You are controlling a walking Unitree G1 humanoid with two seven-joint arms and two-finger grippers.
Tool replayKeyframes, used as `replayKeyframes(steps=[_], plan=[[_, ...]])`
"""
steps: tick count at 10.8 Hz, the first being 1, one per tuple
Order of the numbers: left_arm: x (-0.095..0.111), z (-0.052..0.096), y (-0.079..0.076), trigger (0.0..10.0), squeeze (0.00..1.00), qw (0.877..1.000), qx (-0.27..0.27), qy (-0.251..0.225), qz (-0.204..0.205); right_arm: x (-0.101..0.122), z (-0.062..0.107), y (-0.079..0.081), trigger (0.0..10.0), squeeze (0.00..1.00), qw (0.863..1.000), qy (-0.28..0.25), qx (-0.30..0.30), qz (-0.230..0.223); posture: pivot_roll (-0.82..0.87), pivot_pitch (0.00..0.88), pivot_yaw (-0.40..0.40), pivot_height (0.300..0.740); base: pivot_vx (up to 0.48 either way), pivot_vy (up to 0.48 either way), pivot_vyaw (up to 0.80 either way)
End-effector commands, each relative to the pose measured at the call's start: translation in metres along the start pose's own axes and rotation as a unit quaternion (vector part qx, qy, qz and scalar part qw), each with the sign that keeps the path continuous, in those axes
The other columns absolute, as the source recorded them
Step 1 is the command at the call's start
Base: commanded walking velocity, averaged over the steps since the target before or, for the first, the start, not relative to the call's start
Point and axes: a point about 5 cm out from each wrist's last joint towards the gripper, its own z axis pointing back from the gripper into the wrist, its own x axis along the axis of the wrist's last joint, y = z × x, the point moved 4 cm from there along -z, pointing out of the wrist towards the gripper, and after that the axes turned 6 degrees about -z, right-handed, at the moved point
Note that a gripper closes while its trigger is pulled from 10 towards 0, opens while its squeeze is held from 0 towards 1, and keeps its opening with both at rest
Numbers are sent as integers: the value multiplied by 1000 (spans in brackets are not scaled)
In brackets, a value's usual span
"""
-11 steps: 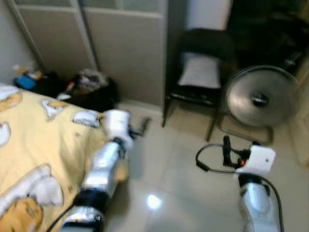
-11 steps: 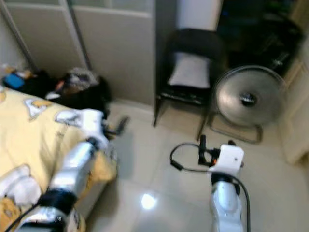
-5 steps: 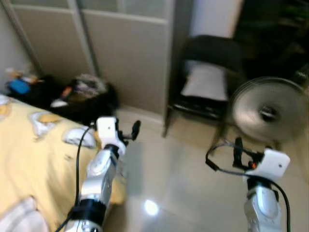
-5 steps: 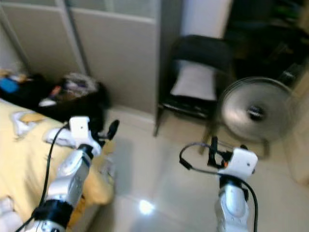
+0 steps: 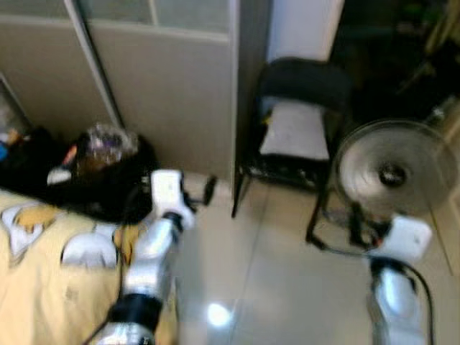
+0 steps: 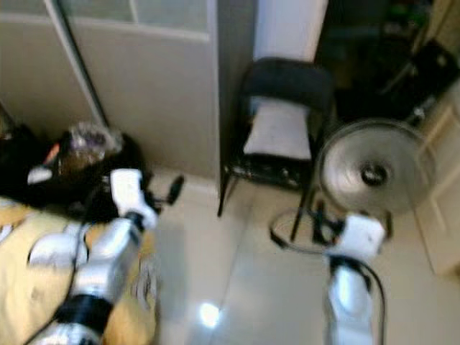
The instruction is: Clean up the room
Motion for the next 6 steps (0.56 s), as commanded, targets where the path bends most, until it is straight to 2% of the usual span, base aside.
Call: replayKeyframes(steps=[1, 4, 5, 6], plan=[[1, -2, 6, 10000, 0, 1000, 7, 3, -7, -6, 2, 6, 10000, 0, 1000, 14, 8, -2, -130, 0, 21, 740, 480, 0, -781], [0, -4, 9, 10000, 0, 1000, 17, 3, -16, -7, -1, 20, 10000, 0, 999, 21, 48, -3, -125, 0, 12, 740, 480, 0, 0], [-1, 7, 20, 10000, 0, 999, 15, -5, -52, -10, 6, 30, 10000, 0, 995, 34, 90, -3, -126, 0, 6, 740, 0, 0, 0], [-16, 40, 29, 10000, 0, 991, -54, 21, -117, -15, 23, 31, 10000, 0, 991, 49, 121, 14, -110, 0, -8, 740, 0, 0, 0]])
